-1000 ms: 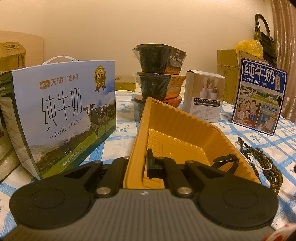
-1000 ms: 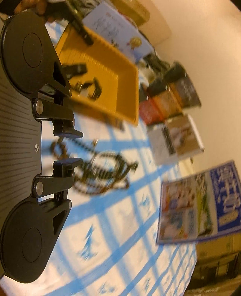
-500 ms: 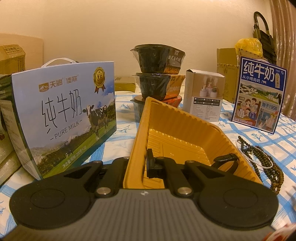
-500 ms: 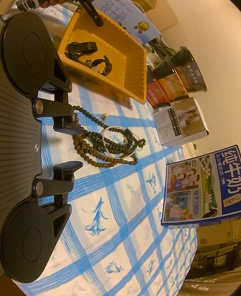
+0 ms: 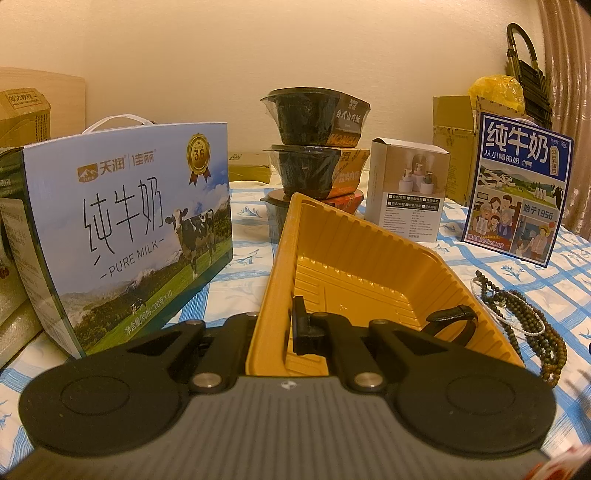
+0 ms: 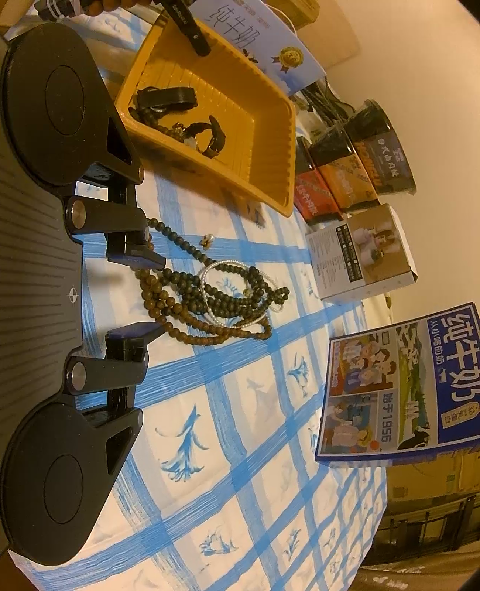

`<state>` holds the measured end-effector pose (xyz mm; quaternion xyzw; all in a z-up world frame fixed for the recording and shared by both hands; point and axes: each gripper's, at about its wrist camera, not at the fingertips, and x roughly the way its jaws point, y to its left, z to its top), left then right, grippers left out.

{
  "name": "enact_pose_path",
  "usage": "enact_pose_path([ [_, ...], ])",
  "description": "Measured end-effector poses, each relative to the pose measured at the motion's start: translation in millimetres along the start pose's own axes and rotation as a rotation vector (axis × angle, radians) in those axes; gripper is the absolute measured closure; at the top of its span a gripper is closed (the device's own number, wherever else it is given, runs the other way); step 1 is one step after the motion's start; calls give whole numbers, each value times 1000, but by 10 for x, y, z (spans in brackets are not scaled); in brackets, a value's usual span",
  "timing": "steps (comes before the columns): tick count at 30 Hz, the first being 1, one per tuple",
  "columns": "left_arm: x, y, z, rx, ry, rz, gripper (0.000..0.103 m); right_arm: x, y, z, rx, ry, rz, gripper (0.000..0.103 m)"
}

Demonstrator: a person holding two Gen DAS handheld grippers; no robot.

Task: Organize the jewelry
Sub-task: 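Move the right tool back to the bead pile, then grasp the small pearl earring beside the beads with the right tool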

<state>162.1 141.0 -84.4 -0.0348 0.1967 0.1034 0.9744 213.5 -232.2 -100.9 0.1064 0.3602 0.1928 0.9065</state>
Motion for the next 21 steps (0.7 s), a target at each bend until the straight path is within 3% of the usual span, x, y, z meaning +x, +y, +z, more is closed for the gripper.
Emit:
enact_pose_path([
  [11,0,1,-3,0,0,1,98,165,108,95,-65,-4,34,71],
  [21,6,-3,-6,5,-1,-1,99,646,462,208,-273,-10,118,71],
])
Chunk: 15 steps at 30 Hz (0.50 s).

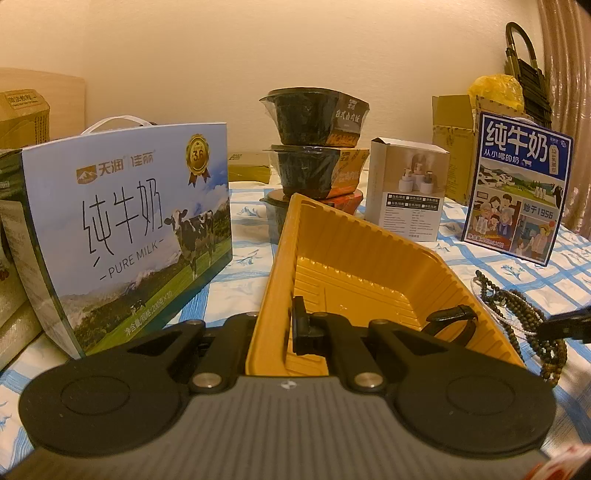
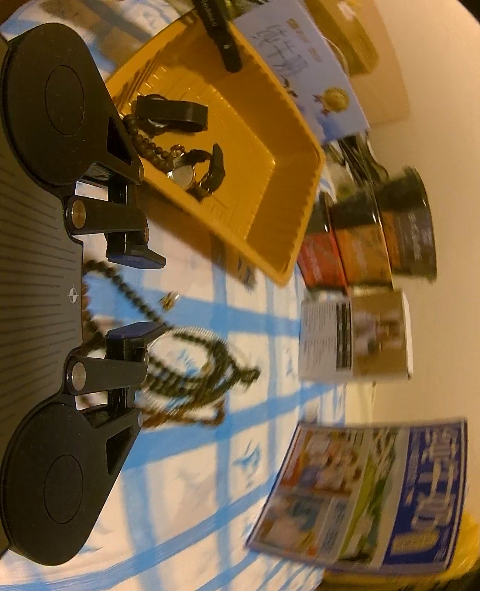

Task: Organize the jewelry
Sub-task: 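Grasp the small pearl earring beside the beads with the right tool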

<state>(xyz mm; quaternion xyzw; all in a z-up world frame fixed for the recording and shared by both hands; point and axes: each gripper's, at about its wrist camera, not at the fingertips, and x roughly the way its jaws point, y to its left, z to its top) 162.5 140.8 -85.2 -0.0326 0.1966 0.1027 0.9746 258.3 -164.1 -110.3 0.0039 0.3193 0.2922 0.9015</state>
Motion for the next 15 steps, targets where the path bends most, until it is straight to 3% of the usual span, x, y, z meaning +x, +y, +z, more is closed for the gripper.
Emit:
enact_pose_path([
  [8,3,-9,5,1,2,1,99,480,86,87,-123,45,-10,71],
  [15,1,-19,5,3,1,-1,99,666,74,89,-179,62,-33,71],
])
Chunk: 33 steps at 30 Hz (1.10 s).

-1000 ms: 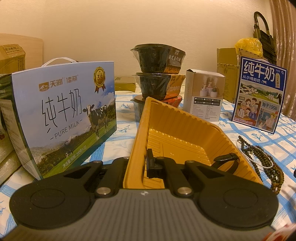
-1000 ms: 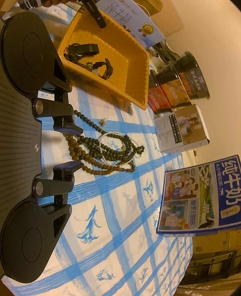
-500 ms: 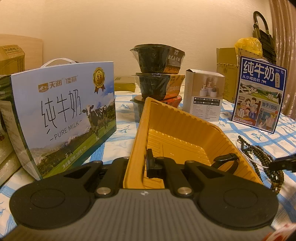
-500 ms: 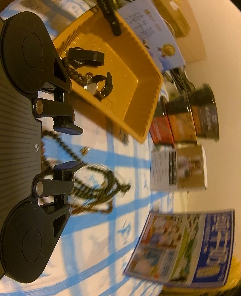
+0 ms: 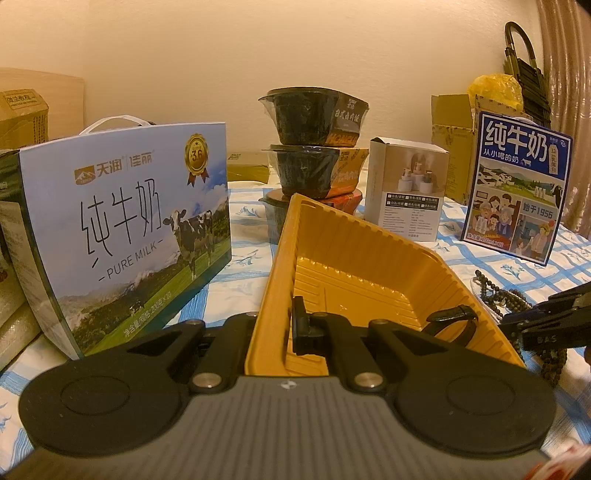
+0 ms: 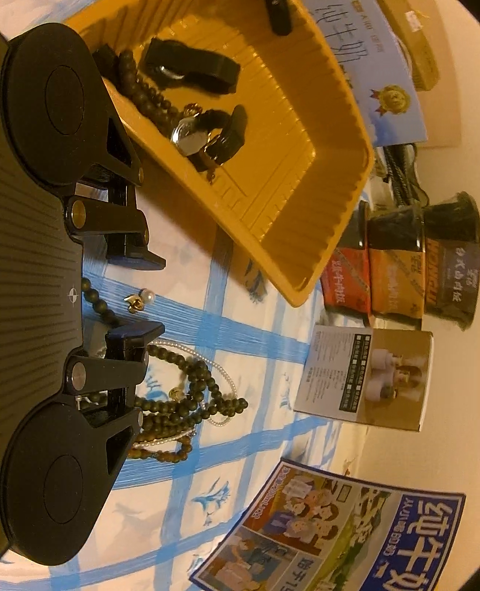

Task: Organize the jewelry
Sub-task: 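Grasp the small pearl earring beside the beads with the right tool, then carry the pearl earring into the orange tray and release it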

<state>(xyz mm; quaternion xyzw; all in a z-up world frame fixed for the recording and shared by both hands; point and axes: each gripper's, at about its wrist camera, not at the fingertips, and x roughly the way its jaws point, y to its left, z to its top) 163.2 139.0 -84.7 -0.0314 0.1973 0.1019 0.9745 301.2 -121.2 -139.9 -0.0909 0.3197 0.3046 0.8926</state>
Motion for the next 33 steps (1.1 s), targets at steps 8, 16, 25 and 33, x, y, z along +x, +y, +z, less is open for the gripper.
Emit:
enact_pose_path([
  [8,0,-1,3,-2,1,2,99,81,31,0,-32,4,-11,90],
  [16,4,-1,8,-5,2,3,99,-31,34,59,-12,-22,-23,95],
  [25,4,-4,14,-3,2,4,99,-256,67,163,22,-77,11,95],
  [33,8,2,17,-6,1,2,99,-646,167,402,155,-185,202,95],
])
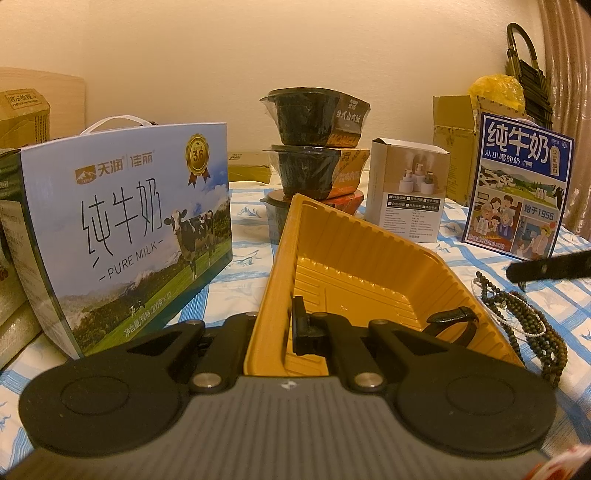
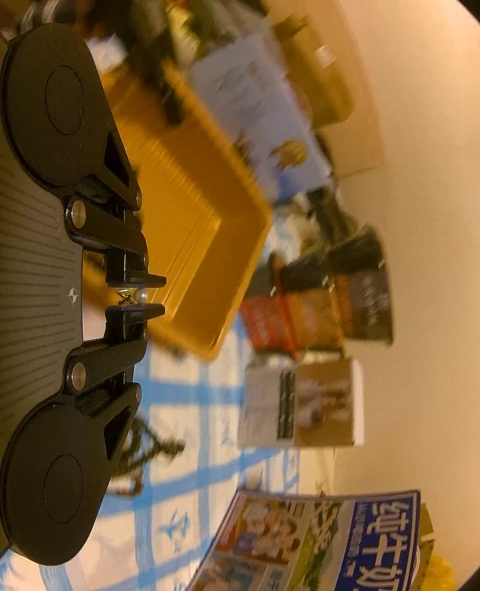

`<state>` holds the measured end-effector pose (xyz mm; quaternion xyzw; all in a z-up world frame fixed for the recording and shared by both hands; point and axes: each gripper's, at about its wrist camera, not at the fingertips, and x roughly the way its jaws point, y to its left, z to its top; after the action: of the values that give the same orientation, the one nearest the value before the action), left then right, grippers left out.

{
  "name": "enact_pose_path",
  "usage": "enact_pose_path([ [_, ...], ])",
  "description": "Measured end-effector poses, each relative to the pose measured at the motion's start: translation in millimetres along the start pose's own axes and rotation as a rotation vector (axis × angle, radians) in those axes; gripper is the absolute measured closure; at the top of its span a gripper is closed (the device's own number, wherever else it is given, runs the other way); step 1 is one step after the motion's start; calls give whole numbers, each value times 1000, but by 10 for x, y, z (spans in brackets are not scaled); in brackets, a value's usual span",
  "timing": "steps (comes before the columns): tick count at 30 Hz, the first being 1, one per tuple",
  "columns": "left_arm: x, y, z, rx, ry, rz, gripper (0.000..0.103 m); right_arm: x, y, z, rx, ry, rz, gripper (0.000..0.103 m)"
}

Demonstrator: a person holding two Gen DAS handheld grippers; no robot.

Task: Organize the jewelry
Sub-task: 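Carry the pearl earring into the orange tray and release it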

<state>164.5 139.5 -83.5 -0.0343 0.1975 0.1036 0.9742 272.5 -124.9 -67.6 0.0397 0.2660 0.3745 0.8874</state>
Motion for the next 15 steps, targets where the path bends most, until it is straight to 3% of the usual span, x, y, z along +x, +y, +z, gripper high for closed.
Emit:
enact_pose_path([
  [8,-2,17,-7,-7,-2,-2,99,95,381,9,80,40,195,95],
  [15,-15,19,-9,-14,-6,-5,99,373,683,-163,109,127,269,95],
])
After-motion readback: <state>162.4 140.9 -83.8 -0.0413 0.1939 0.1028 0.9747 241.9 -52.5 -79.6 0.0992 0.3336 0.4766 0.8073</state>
